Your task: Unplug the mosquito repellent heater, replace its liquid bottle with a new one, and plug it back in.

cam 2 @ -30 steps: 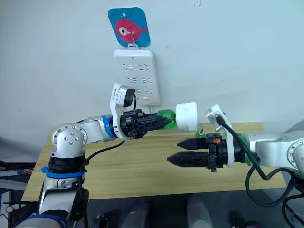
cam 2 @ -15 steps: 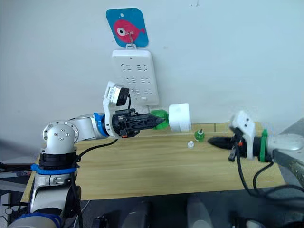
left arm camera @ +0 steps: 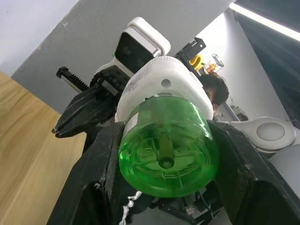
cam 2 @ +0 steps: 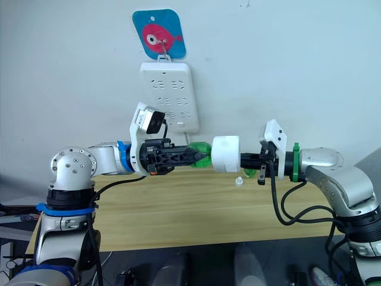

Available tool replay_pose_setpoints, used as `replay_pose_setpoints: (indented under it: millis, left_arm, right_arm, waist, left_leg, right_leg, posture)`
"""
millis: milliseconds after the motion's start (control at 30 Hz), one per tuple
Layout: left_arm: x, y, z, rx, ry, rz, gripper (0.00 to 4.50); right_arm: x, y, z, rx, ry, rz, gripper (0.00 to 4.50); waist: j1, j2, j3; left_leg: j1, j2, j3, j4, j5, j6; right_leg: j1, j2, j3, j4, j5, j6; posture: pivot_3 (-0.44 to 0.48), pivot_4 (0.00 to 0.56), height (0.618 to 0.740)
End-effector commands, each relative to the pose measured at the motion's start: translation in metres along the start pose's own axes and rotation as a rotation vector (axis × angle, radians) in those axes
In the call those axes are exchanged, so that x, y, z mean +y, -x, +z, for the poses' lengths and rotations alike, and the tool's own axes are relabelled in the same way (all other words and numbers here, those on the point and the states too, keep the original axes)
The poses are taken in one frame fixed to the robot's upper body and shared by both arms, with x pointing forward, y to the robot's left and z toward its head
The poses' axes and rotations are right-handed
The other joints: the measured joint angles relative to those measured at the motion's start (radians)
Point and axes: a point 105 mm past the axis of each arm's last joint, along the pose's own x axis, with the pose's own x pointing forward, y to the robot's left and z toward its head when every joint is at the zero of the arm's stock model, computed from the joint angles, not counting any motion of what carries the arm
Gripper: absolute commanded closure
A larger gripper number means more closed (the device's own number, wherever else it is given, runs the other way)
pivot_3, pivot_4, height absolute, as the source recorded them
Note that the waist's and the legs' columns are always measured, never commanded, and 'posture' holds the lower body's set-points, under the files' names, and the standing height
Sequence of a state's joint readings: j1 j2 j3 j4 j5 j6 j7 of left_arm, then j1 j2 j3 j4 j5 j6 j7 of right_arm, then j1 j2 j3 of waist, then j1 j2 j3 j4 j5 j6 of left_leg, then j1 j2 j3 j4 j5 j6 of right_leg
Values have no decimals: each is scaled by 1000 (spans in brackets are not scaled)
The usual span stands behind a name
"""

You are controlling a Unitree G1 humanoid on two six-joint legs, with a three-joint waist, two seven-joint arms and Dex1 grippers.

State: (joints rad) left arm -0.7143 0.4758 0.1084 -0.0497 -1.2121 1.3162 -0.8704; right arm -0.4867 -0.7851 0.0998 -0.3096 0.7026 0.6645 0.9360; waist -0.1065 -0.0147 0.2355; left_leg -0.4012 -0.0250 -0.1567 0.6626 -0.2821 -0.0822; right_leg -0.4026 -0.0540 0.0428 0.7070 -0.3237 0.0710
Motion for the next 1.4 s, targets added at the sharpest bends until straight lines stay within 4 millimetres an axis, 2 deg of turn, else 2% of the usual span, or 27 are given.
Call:
replay_pose_setpoints:
  millis: [33,267,567,1000,1267,1400]
  left_arm:
    - [-6,2,10,-38,-39,-14,2200]
    - [3,4,15,-64,-50,33,2200]
    - [15,5,13,-44,-121,108,2200]
    - [16,5,-9,122,-232,95,2200]
    - [2,4,-16,180,-224,5,2200]
    - [-6,2,-11,154,-193,-37,2200]
  right_arm:
    - [16,1,18,-52,5,58,4500]
    - [32,4,32,-92,-49,86,4500]
    - [42,9,54,-151,-87,86,4500]
    - [33,11,75,-202,-155,71,4500]
    - [22,8,71,-170,-150,32,4500]
    - [17,7,64,-145,-150,9,4500]
  waist:
    - [0,0,0]
    - [-1,0,0]
    - [-3,0,0]
    - [-7,0,0]
    - [-7,0,0]
    - [-7,0,0]
  left_leg:
    - [0,0,0,0,0,0]
    - [0,0,0,0,0,0]
    - [0,0,0,0,0,0]
    - [0,0,1,0,0,0]
    - [0,0,1,0,0,0]
    - [0,0,1,0,0,0]
  right_leg:
    - [0,0,0,0,0,0]
    - [0,0,0,0,0,0]
    - [0,0,0,0,0,0]
    - [0,0,0,1,0,0]
    - [0,0,0,1,0,0]
    - [0,1,0,1,0,0]
  posture:
    - [-119,214,740]
    - [-133,214,740]
    - [-140,213,740]
    - [-140,212,740]
    - [-138,216,740]
    - [-138,217,740]
